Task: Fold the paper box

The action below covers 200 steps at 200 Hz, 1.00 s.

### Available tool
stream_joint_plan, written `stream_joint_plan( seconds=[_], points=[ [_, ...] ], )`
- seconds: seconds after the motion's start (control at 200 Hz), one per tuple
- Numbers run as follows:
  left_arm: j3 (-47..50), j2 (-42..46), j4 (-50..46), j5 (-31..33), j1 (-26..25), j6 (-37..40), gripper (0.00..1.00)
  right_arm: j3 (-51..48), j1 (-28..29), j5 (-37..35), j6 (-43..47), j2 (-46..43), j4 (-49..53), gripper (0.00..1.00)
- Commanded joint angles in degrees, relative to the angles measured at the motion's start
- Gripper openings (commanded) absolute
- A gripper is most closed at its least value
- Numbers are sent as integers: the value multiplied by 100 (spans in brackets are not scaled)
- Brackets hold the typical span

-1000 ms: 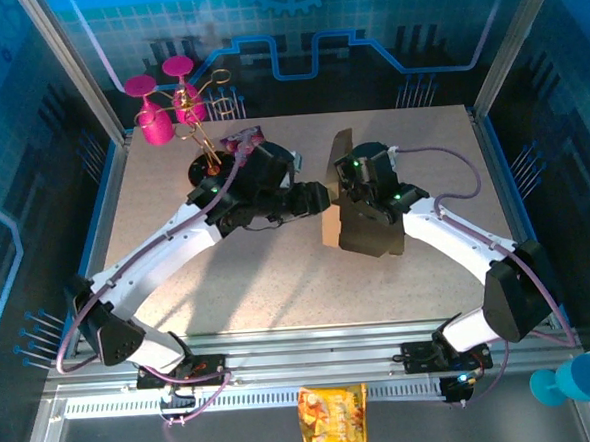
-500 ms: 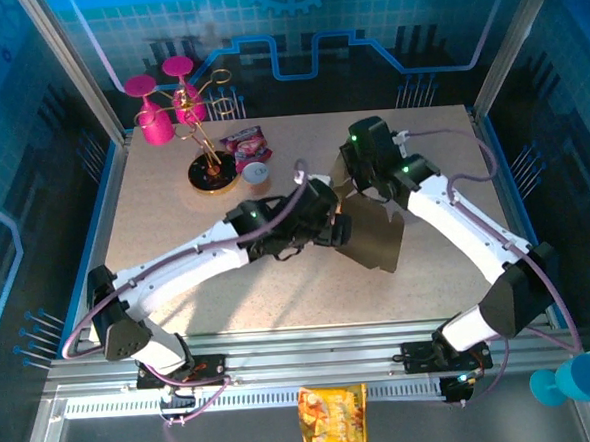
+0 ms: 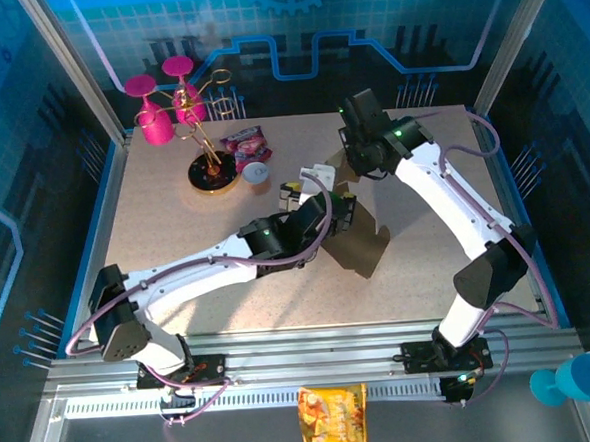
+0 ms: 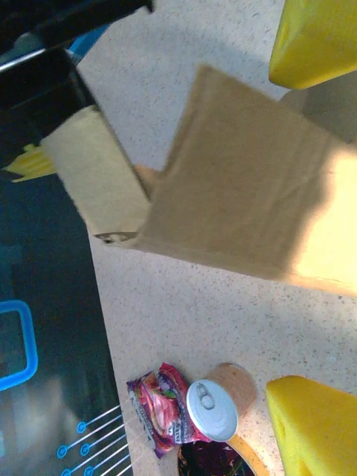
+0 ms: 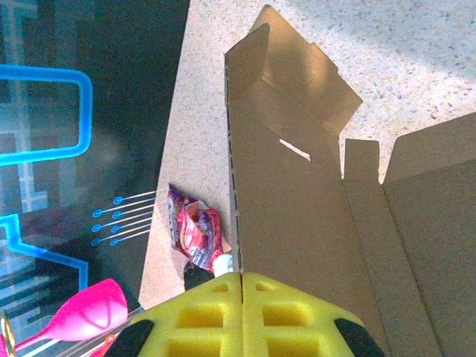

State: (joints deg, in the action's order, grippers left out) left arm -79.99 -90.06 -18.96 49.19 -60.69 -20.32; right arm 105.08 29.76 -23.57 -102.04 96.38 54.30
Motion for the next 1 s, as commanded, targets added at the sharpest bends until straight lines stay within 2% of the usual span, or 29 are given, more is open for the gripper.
stream_joint_plan(
  seconds=[0.0,0.115,0.245,0.375,0.505,0.535,0.645,0.65,0.72,0.77,0.886,0.996],
  points=[
    [-344,-298,-12,528,74,153,99,-72,-40,-137,-361,-80,267,0],
    [-350,-331,-247,538,227,28,88,-232,-66,-87,-428,-166,133,0],
    [-234,-286,-235,660,256,51,53,-364,-76,16,-488,-216,65,0],
    [-217,-310,-267,653,259,58,35,-549,-67,148,-555,-272,-99,0],
    [-191,-310,-319,714,272,66,8,-680,-54,226,-556,-363,-233,0],
    [-148,-270,-265,700,286,93,0,-730,-49,235,-554,-421,-265,3],
    [226,-40,281,451,386,500,0,-1126,-103,334,-442,-699,-632,32],
    [254,-26,315,429,393,527,0,-1171,-120,373,-423,-728,-673,35],
    [641,247,927,-16,514,939,0,-1490,-255,684,-272,-959,-859,55],
    [970,486,1380,-324,610,1208,0,-1945,-411,1037,-178,-1170,-1206,64],
    [1631,1007,2004,-1187,993,1500,0,-3344,-1016,2395,-53,-1734,-2769,73],
    [2179,1446,2428,-2322,1378,1826,0,-4417,-1428,3157,-232,-2021,-4504,76]
  ],
)
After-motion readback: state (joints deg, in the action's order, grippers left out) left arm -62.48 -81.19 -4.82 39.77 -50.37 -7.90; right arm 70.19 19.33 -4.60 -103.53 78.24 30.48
